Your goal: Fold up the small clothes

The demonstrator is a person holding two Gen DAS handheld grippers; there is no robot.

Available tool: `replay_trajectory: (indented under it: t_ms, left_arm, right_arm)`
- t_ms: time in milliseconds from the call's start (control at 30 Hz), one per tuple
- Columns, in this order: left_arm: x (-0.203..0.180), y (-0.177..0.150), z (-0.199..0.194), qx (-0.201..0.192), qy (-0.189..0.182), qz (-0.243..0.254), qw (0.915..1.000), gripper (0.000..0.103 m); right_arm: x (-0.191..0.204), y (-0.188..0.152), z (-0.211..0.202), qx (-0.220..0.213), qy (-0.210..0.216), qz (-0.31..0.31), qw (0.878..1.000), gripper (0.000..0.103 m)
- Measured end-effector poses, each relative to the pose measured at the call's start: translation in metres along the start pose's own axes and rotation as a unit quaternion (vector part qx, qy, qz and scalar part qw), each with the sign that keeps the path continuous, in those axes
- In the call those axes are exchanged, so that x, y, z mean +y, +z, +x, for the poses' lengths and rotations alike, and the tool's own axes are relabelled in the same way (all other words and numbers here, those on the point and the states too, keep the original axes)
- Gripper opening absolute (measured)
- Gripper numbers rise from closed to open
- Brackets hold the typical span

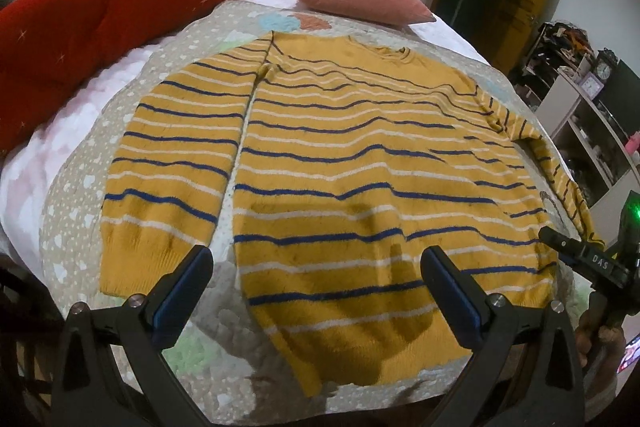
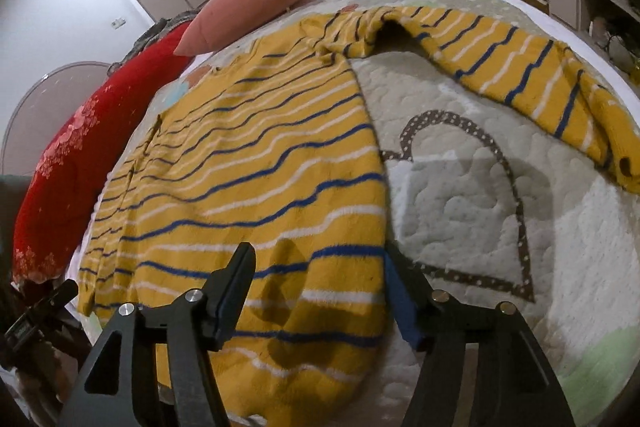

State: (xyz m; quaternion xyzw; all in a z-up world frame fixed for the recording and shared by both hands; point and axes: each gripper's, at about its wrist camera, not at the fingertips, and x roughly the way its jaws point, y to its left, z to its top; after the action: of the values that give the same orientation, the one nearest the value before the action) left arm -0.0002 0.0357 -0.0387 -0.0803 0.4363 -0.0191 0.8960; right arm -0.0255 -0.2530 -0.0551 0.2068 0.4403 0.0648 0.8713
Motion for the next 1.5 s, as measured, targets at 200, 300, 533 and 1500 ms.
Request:
replay_trajectory:
  t_ms: [200, 300, 533, 1500]
  left_arm:
    - [-0.001, -0.006, -0.007, -0.004, -0.013, -0.002, 0.9999, 0.103]
    - [-0.002, -0.008, -0.014, -0.010, -0.018, 0.000, 0.9998, 0.103]
    - [0.010, -0.011, -0.034, -0.031, -0.021, -0.012, 0.9992, 0.103]
    - [0.058, -0.026, -0.030, -0.012, 0.011, -0.067, 0.9976, 0.103]
  right_arm:
    - [0.012, -0.009, 0.001, 0.023, -0.003, -0.019, 1.000, 0.065]
    - [0.019, -0.013, -0.001, 0.036, -0.023, -0.043, 0.998, 0.026]
    - [0.019, -0.018, -0.018, 0.047, -0.059, -0.059, 0.995, 0.015]
    - [0.014, -0.027, -0.056, 0.028, -0.093, -0.062, 0.993, 0.054]
